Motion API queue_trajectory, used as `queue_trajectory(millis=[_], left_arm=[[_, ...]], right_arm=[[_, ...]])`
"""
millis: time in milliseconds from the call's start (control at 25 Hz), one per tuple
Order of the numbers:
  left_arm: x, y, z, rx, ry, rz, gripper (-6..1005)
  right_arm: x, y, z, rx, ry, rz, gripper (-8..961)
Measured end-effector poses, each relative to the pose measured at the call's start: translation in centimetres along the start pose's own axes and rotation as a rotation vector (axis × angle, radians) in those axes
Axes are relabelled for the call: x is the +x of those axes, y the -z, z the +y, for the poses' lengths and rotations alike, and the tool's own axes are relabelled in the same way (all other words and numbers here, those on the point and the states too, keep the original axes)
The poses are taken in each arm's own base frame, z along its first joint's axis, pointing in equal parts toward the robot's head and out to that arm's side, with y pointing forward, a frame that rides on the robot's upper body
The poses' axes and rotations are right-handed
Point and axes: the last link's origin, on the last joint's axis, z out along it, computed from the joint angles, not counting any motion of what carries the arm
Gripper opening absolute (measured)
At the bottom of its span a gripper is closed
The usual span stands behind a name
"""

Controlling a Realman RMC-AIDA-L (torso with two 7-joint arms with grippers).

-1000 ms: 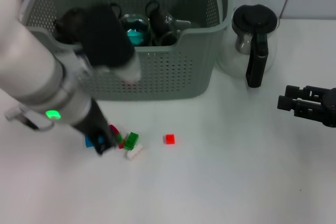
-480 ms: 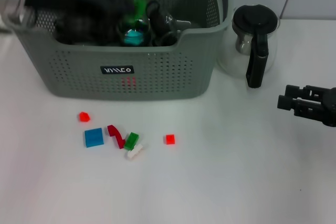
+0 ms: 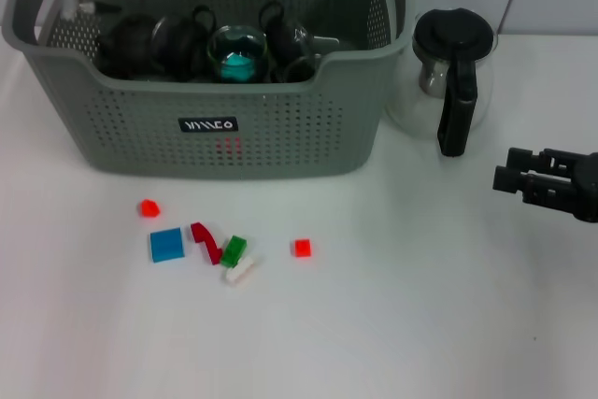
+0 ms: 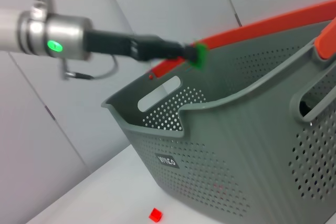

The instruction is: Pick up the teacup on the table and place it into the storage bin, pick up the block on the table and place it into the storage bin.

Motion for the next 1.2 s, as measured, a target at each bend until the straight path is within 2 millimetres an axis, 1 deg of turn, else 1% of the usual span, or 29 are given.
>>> queue_trajectory(millis=[80,200,320,520,920,1000,1120,1200], left_arm=[[-0.8,-1.5,-0.5,0.039,-0.031,-0.07,104],[-2.0,-2.8,-0.5,0.075,-0.088,-0.154,104],[-2.6,-3.4,-0.1,0.106,-0.143,-0.202,105],[-2.7,-4.1,0.2,0.166,-0.18,-0.219,106],[-2.5,-4.5,0.9,0.156,-0.197,-0.227,107],[-2.3,-4.3,0.9,0.156,-0.186,-0.215,188],[-1.5,-2.9,1.2,0.132,-0.139,-0.157,309],[-0.4,-0.6,1.7,0.082,-0.095,-0.073,446]], right_arm=[[0.0,0.0,0.0,0.0,0.004,-0.001,606],[-0.2,-0.1,0.0,-0.002,0.01,-0.002,606],[-0.3,-0.1,0.0,-0.003,0.013,-0.003,606],[-0.3,-0.1,0.0,-0.002,0.013,-0.003,606],[-0.3,-0.1,-0.1,0.005,0.013,-0.005,606],[-0.3,-0.1,-0.1,0.005,0.013,-0.005,606],[-0.3,-0.1,-0.1,0.004,0.013,-0.005,606],[-0.3,-0.1,-0.1,0.002,0.011,-0.005,607]])
